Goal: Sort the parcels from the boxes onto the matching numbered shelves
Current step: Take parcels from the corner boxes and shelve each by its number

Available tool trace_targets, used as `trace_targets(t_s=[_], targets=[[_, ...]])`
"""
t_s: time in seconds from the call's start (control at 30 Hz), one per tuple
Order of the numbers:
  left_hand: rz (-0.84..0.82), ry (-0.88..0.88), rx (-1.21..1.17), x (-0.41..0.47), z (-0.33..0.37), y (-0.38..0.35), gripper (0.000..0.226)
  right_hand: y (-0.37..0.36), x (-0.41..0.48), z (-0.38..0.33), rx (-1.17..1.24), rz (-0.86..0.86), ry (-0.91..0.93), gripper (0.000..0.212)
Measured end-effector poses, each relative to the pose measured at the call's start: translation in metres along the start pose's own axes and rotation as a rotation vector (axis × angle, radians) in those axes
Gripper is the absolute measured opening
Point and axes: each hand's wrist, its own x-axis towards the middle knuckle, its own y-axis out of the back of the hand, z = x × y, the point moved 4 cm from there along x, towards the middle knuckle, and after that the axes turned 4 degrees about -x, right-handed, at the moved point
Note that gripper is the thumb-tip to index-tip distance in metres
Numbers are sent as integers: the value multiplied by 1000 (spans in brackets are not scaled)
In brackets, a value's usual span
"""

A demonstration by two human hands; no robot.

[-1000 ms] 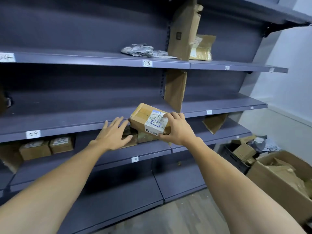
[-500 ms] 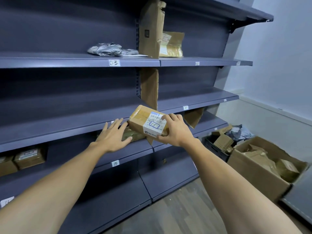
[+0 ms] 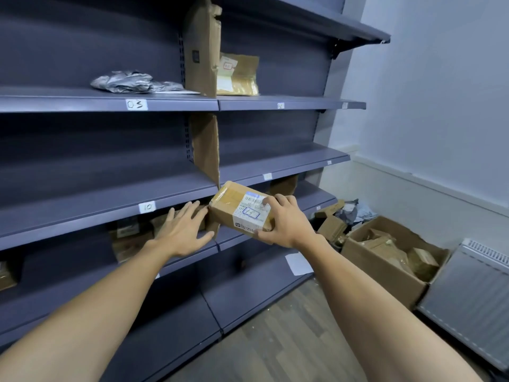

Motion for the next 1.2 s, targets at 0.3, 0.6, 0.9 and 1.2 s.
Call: trace_targets(t_s=[0.3, 0.6, 0.9, 1.2], targets=[[-23, -39, -21, 26, 39, -21, 76, -2, -8, 46, -23, -9, -38, 81], [-62, -121, 8, 107, 114, -48, 76, -10, -6, 150, -32, -14, -133, 80], [-86, -184, 12, 229, 207, -93, 79, -15, 24, 308, -35, 3, -238, 82], [-105, -215, 23, 316, 260, -135, 78, -50, 57, 415, -48, -67, -289, 81]])
